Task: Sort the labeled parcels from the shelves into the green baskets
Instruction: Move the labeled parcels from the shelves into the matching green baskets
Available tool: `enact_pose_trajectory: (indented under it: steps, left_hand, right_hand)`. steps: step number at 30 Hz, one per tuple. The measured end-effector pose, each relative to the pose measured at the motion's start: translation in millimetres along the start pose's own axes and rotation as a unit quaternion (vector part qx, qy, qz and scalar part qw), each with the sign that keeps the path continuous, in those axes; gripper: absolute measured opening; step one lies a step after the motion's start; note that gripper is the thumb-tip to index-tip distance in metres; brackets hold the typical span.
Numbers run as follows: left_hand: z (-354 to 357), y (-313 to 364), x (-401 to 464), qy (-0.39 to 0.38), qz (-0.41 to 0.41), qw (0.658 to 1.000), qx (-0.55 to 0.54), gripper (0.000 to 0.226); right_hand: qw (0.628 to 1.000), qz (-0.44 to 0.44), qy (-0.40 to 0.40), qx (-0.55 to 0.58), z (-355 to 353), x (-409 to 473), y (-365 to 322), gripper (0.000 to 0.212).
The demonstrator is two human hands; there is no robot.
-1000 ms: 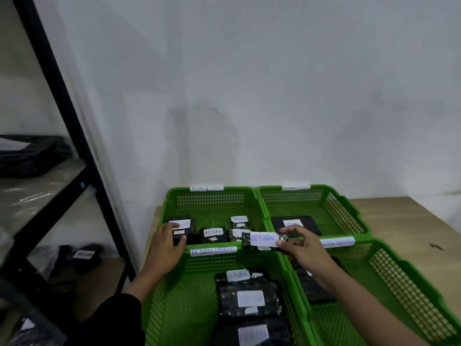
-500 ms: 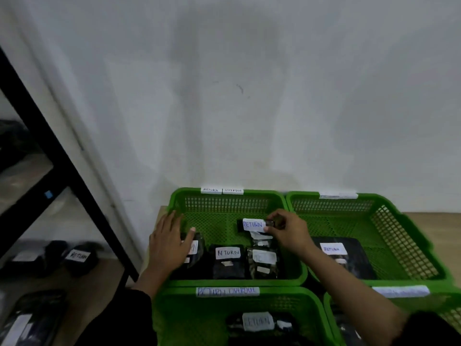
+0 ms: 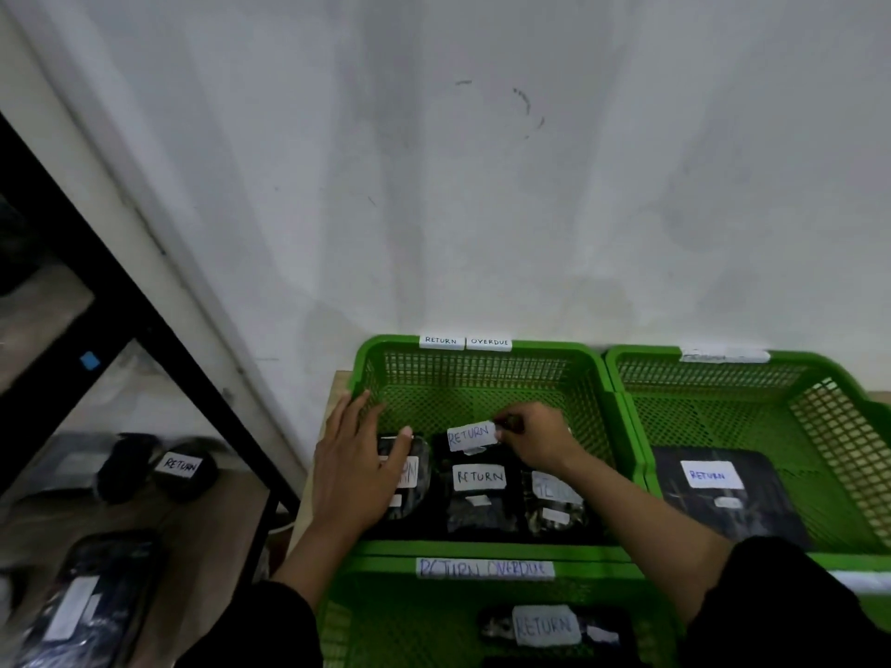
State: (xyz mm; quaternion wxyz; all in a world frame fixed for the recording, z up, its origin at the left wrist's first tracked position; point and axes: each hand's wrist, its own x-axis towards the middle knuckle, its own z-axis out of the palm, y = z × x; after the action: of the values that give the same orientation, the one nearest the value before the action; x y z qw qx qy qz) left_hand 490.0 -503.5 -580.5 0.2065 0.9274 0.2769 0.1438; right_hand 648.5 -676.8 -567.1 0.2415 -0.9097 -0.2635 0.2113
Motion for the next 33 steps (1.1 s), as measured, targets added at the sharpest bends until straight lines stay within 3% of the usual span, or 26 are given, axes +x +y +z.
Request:
enact_pose_trajectory:
  steps: [5, 9, 18, 22, 27, 33]
  left_hand:
    - [0.3, 0.1, -0.6, 0.001, -0.001, 1.0, -0.002, 0.076]
    - [0.2, 0.5, -0.4, -0.001, 0.001, 1.0, -0.002, 0.076]
    - [-0.5, 1.2, -0.1, 0.009, 0.005, 1.0, 0.002, 0.076]
    - [-4.8, 1.3, 0.9, -0.009, 0.006, 1.0, 0.002, 0.077]
    - [-25.4, 13.7, 4.8, -0.097, -0.035, 0.995, -0.006, 0.064]
    - [-87.2, 55.1, -16.3, -0.047, 0.008, 0.996, -0.073, 0.059]
  right_hand:
    - [0.998, 0.003, -0.034, -0.058, 14.7, 5.1, -4.9, 0.025]
    - [0.995, -0.001, -0.015, -0.094, 23.6, 2.9, -4.6, 0.021]
    - [0.995, -0.011, 0.002, -0.102, -1.8, -30.6, -10.9, 0.042]
    - [0.995, -0.028, 0.037, -0.084, -27.3, -70.4, -21.5, 0.043]
    - [0.989, -0.072, 0.092, -0.096, -70.4, -132.7, -38.5, 0.043]
    - [0.976, -0.114, 0.173, -0.069, -111.4, -215.7, -58.4, 0.042]
